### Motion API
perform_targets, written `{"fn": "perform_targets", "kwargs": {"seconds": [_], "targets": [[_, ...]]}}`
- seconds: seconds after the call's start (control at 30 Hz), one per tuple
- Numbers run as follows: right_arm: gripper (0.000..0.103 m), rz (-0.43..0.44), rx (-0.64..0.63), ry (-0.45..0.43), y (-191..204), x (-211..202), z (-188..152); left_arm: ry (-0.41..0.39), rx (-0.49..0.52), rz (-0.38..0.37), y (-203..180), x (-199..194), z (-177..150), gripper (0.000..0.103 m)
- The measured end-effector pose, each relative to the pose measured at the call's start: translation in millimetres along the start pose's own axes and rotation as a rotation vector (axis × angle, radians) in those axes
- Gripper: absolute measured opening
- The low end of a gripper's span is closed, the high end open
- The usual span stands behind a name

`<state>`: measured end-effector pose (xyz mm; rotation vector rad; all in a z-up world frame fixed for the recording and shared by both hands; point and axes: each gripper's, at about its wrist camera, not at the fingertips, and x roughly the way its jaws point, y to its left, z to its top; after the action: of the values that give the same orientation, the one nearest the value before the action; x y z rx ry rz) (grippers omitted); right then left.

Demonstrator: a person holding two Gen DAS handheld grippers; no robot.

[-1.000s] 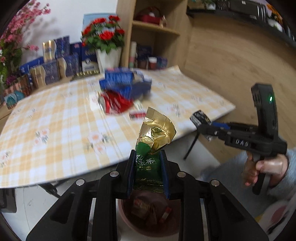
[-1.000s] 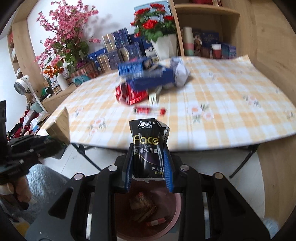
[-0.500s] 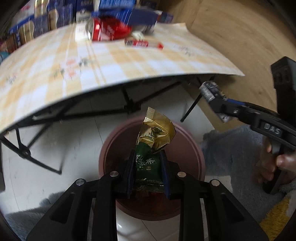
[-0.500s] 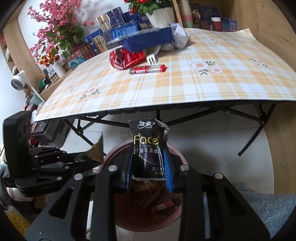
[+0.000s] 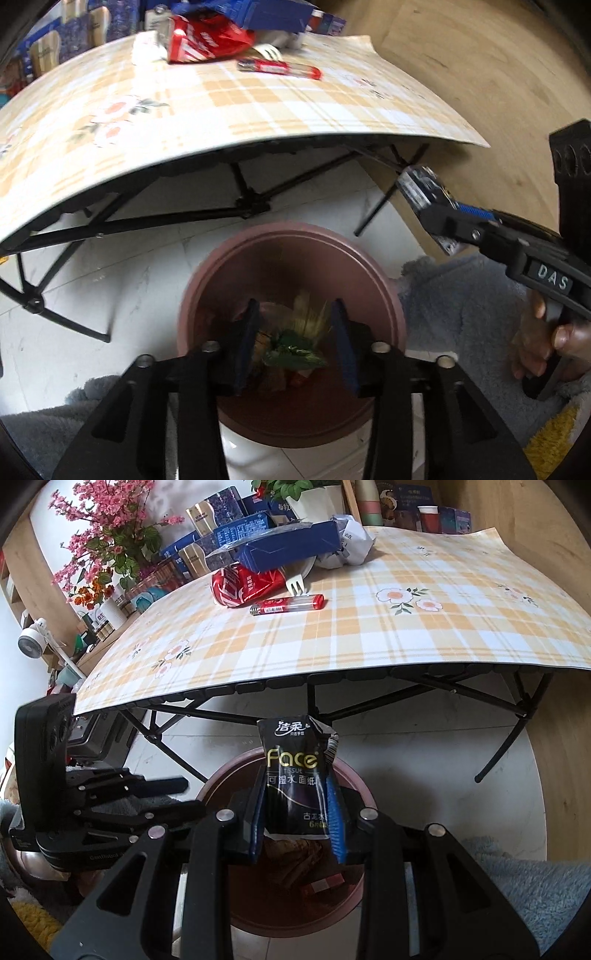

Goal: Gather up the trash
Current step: 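Carry both items to the bin and drop the wrapper from the left tool, then open the right tool over the bin to drop the tissue packet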

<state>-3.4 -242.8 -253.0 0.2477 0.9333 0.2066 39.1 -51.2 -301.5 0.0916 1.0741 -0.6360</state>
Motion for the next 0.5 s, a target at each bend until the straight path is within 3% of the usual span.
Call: {"fn": "perform_targets", "kwargs": {"seconds": [0.07,0.17,0.23,0.3,0.5], "targets": [[0.031,0.002,-0.012,0.012,2.8,3.4,-0.5,-0.037,-0.017,0.027,3.1,-9.2,0.9,0.047],[0.031,0.001,-0.028,0.045,6.3,13.7,0.4,-0.159,-0.043,0.105,7.8,-36.9,5.0,0.062],[0.031,0.003,-0.04,0.069,8.0,23.3,1.6,-0.268,-0.071,0.158,12.8,-62.4,8.2,0.08],[0.031,-0.004,-0.057,0.086,10.9,33.3,2.1,-0.361,-0.068,0.22,16.3,-84.8,11.3,0.087],[0.032,-0.037,-0.089,0.13,16.4,52.7,-4.6,-0.454,0.026,0.389,18.1,-115.4,10.9,0.094]]}}
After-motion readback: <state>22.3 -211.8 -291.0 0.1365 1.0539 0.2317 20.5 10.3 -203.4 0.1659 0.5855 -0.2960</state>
